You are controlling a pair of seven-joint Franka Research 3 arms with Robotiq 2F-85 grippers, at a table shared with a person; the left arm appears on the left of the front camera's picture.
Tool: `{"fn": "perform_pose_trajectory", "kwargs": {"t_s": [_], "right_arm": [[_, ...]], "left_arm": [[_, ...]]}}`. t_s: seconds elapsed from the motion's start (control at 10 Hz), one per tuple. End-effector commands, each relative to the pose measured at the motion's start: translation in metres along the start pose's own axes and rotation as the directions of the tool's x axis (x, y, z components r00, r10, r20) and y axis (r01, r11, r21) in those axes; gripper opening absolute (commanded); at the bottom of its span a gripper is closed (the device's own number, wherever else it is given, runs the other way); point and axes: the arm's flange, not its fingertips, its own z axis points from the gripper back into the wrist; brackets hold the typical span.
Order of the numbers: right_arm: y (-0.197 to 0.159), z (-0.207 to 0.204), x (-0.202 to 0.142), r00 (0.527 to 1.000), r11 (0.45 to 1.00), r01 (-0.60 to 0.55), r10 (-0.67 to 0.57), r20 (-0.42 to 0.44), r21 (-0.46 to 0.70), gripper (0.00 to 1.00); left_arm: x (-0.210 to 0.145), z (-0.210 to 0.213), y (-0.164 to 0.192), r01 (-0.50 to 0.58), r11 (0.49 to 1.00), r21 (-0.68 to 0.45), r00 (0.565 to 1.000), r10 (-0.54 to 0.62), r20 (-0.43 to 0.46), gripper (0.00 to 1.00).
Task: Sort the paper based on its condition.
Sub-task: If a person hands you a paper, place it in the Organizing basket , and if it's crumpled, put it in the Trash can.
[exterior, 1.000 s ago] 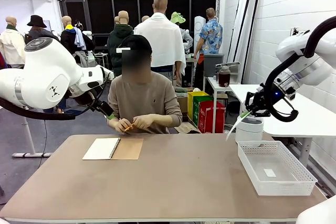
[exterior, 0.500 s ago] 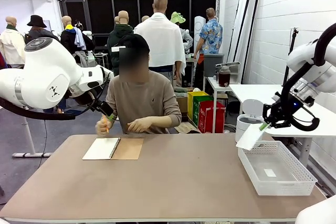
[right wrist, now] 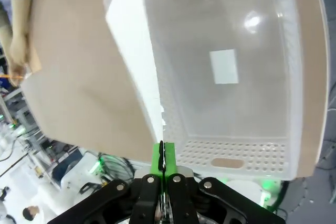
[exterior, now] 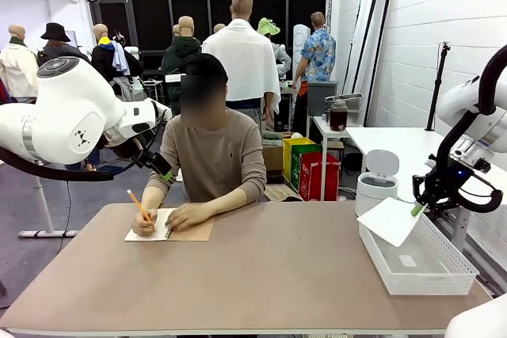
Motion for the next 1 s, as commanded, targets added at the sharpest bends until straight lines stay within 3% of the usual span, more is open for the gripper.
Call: {"fn": "perform_pose_trajectory", "kwargs": {"t_s": [0.0, 0.7, 0.9], "right_arm": [[-0.007, -0.009, -0.013, 0.998, 0.992, 0.055, -0.049, 0.049, -0.115, 0.00], [0.012, -0.053, -0.032, 0.977, 0.954, 0.208, -0.212, 0.007, -0.217, 0.00], [0.015, -0.056, -0.035, 0.983, 0.943, 0.182, -0.184, 0.020, -0.279, 0.00]], "left_arm": [[0.000, 0.000, 0.000, -0.001, 1.000, 0.000, 1.000, 0.001, 0.000, 1.00], [0.000, 0.000, 0.000, -0.001, 1.000, 0.000, 1.000, 0.001, 0.000, 1.00], [0.000, 0.000, 0.000, -0.001, 1.000, 0.000, 1.000, 0.001, 0.000, 1.00]]}}
